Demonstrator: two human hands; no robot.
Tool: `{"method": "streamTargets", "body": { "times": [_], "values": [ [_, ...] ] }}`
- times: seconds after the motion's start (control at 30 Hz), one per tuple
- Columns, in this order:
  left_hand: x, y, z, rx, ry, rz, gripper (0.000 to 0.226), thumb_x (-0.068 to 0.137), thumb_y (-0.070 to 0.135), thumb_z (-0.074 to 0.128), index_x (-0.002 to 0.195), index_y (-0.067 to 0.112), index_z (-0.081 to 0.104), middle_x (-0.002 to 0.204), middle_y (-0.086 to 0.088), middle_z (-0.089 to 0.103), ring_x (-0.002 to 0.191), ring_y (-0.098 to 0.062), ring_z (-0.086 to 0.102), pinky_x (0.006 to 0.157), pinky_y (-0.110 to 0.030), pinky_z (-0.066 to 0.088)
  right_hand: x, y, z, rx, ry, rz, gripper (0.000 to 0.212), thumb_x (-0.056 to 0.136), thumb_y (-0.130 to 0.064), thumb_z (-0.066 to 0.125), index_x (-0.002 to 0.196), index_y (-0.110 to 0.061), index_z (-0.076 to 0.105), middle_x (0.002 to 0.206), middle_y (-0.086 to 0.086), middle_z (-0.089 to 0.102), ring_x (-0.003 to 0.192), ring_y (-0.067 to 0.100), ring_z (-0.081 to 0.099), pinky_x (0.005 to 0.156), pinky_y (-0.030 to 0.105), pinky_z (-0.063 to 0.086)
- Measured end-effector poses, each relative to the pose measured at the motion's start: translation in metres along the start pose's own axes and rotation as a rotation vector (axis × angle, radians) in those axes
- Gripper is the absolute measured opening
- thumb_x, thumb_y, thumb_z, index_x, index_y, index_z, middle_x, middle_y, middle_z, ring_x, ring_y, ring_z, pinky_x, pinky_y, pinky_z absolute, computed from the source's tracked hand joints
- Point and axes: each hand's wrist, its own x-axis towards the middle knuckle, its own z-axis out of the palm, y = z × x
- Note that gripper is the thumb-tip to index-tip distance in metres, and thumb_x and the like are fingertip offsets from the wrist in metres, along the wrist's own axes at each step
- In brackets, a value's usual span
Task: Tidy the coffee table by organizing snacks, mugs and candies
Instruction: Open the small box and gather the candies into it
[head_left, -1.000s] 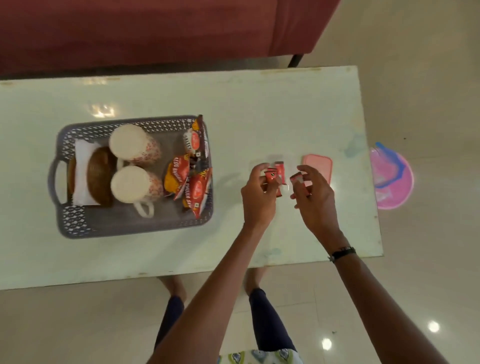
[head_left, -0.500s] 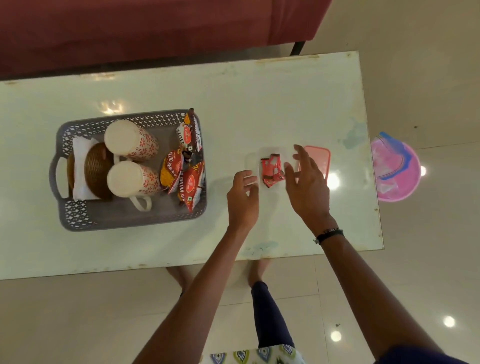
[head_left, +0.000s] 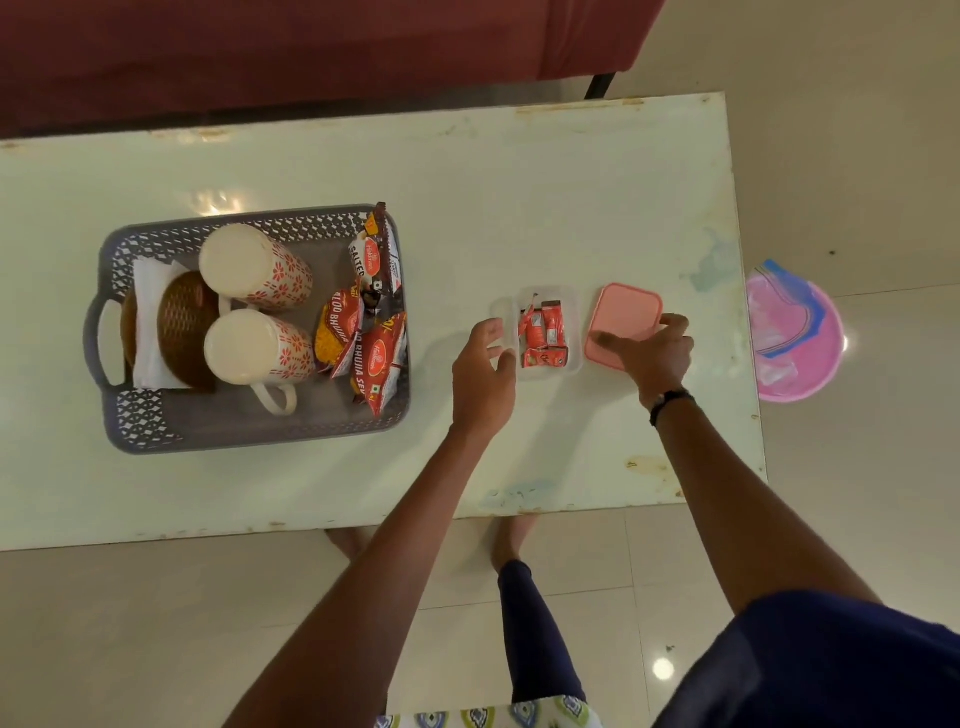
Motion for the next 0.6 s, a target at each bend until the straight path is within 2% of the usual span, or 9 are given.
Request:
{"method": "streamTargets", "body": {
  "times": [0.07, 0.13, 0.2, 0.27, 0.3, 0.37, 0.43, 0.5, 0.6],
  "values": [
    [0.002, -0.001, 0.001, 0.006, -0.007, -0.009, 0.038, 0.093, 0.006, 0.046, 0.131, 0.010, 0.045, 0.135, -0.006, 0.054, 0.118, -0.021, 0.055, 0.100, -0.035, 0.047, -0.002, -0.004, -0.004, 0.040, -0.056, -0.045, 0.065, 0.071, -0.027, 0.079, 0.123, -0.004, 0.047, 0.123, 0.014, 0.057, 0.114, 0.030, 0.053, 0.093, 0.038, 0.048],
    [0.003, -0.002, 0.003, 0.014, -0.020, -0.021, 0.042, 0.094, 0.007, 0.045, 0.135, 0.011, 0.043, 0.137, -0.006, 0.052, 0.121, -0.021, 0.053, 0.102, -0.036, 0.046, -0.013, -0.010, -0.006, -0.031, -0.014, -0.189, 0.038, 0.084, -0.013, 0.061, 0.118, 0.000, 0.052, 0.117, 0.017, 0.058, 0.107, 0.032, 0.057, 0.084, 0.035, 0.049],
    [0.003, -0.003, 0.003, -0.007, -0.043, -0.041, 0.047, 0.094, 0.007, 0.045, 0.140, 0.014, 0.037, 0.141, -0.006, 0.048, 0.125, -0.021, 0.050, 0.105, -0.037, 0.043, -0.031, -0.017, -0.003, -0.086, 0.019, -0.322, 0.039, 0.088, -0.002, 0.045, 0.127, 0.001, 0.046, 0.122, 0.020, 0.048, 0.096, 0.034, 0.055, 0.076, 0.032, 0.044],
    [0.002, -0.004, 0.004, -0.046, -0.076, -0.056, 0.053, 0.094, 0.004, 0.046, 0.144, 0.017, 0.032, 0.146, -0.006, 0.043, 0.131, -0.022, 0.045, 0.107, -0.039, 0.040, -0.050, -0.019, 0.006, -0.182, 0.011, -0.491, 0.050, 0.088, 0.000, 0.041, 0.137, -0.004, 0.037, 0.133, 0.019, 0.038, 0.099, 0.033, 0.050, 0.081, 0.033, 0.041],
    [0.002, -0.004, 0.005, -0.061, -0.091, -0.057, 0.056, 0.093, 0.002, 0.046, 0.144, 0.018, 0.030, 0.148, -0.006, 0.040, 0.133, -0.023, 0.043, 0.108, -0.040, 0.040, -0.057, -0.017, 0.012, -0.268, 0.011, -0.565, 0.054, 0.088, -0.002, 0.041, 0.141, -0.006, 0.032, 0.140, 0.020, 0.033, 0.110, 0.034, 0.046, 0.088, 0.036, 0.039],
    [0.003, -0.004, 0.007, -0.072, -0.109, -0.045, 0.060, 0.093, -0.001, 0.046, 0.145, 0.021, 0.028, 0.150, -0.007, 0.037, 0.134, -0.026, 0.041, 0.106, -0.042, 0.041, -0.064, -0.013, 0.025, -0.360, -0.013, -0.568, 0.057, 0.091, -0.012, 0.041, 0.145, -0.011, 0.024, 0.153, 0.018, 0.018, 0.132, 0.037, 0.027, 0.103, 0.046, 0.031],
    [0.005, -0.006, 0.007, -0.071, -0.114, -0.018, 0.061, 0.092, -0.002, 0.050, 0.145, 0.021, 0.029, 0.149, -0.006, 0.038, 0.132, -0.027, 0.043, 0.103, -0.044, 0.045, -0.066, -0.013, 0.038, -0.338, -0.059, -0.542, 0.060, 0.095, -0.035, 0.029, 0.148, -0.010, 0.016, 0.158, 0.017, 0.003, 0.142, 0.038, 0.012, 0.111, 0.051, 0.022],
    [0.007, -0.008, 0.008, -0.084, -0.104, 0.007, 0.063, 0.089, -0.005, 0.053, 0.143, 0.021, 0.033, 0.147, -0.006, 0.041, 0.129, -0.028, 0.047, 0.100, -0.045, 0.047, -0.067, -0.015, 0.046, -0.315, -0.095, -0.545, 0.073, 0.093, -0.055, 0.011, 0.148, -0.007, 0.015, 0.158, 0.017, -0.001, 0.143, 0.036, 0.010, 0.115, 0.050, 0.021],
    [0.011, -0.011, 0.007, -0.118, -0.096, 0.005, 0.063, 0.087, -0.007, 0.056, 0.141, 0.019, 0.038, 0.146, -0.005, 0.043, 0.125, -0.028, 0.052, 0.095, -0.043, 0.052, -0.067, -0.021, 0.056, -0.273, -0.065, -0.442, 0.072, 0.094, -0.057, 0.028, 0.150, -0.018, 0.004, 0.159, 0.013, -0.002, 0.137, 0.038, 0.022, 0.109, 0.052, 0.025]
  ]
}}
